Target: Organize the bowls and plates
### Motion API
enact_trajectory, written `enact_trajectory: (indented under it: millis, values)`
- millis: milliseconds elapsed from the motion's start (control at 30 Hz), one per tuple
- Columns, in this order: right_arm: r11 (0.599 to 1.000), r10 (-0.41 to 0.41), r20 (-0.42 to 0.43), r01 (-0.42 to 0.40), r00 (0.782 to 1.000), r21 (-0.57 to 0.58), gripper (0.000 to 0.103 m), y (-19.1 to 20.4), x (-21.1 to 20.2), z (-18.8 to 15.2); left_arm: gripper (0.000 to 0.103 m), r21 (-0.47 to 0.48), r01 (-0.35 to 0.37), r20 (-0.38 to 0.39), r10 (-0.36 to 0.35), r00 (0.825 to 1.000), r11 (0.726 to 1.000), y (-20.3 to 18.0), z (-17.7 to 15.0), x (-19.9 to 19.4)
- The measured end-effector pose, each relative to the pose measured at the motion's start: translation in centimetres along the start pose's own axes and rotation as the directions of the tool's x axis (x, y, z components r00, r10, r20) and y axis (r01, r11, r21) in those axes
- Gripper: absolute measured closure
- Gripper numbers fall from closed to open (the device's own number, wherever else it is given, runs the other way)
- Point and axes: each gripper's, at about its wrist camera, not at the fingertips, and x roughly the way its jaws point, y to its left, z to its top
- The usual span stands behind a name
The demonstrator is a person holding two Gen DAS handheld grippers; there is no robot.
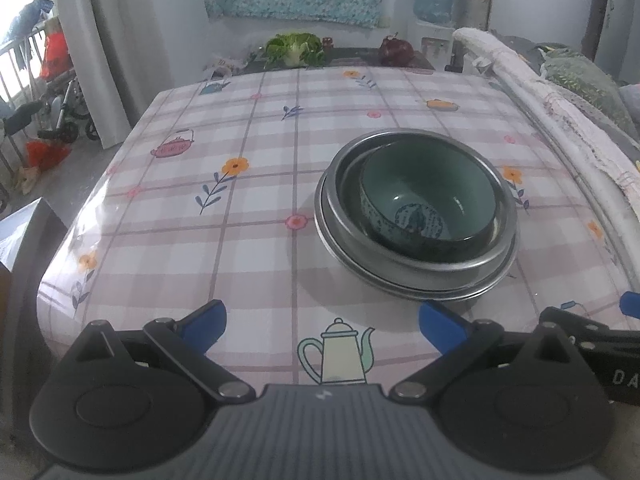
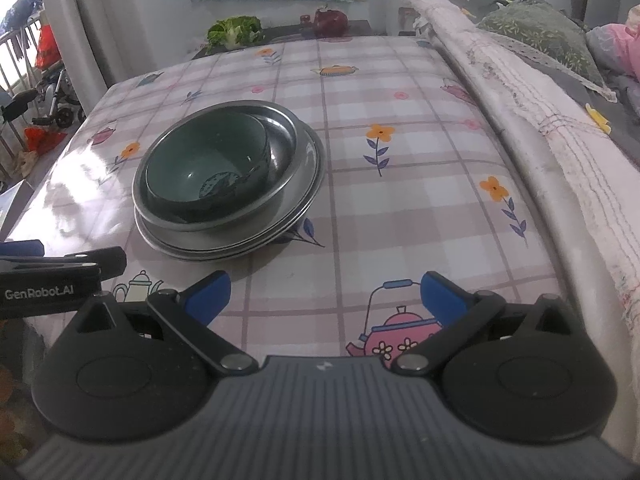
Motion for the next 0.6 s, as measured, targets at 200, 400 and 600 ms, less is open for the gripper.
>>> enact_trajectory:
  millis: [200,400,600]
  values:
    - [1.000,0.003,-0.007,-0.003,1.000,0.011,0.001,-0.12,-0.08,-0.08,0.000,0.002,-0.016,-0.021,0.016,1.000,1.000,-0.17,0.06,0.31]
    - [1.000,0.004,0.002,-0.004,1.000,0.021,0.001,-0.57,-0.21,-0.03,0.000,0.008,-0.022,-0.027,0.023,0.999,1.000,-0.49,0.08,0.21]
    - [1.000,0.005,-0.006,-0.005,1.000,0.026,0.001,-0.60,0.06,0.05,0.000,0.011,-0.021,-0.036,0.022,0.999,1.000,-0.54,0.08,0.49]
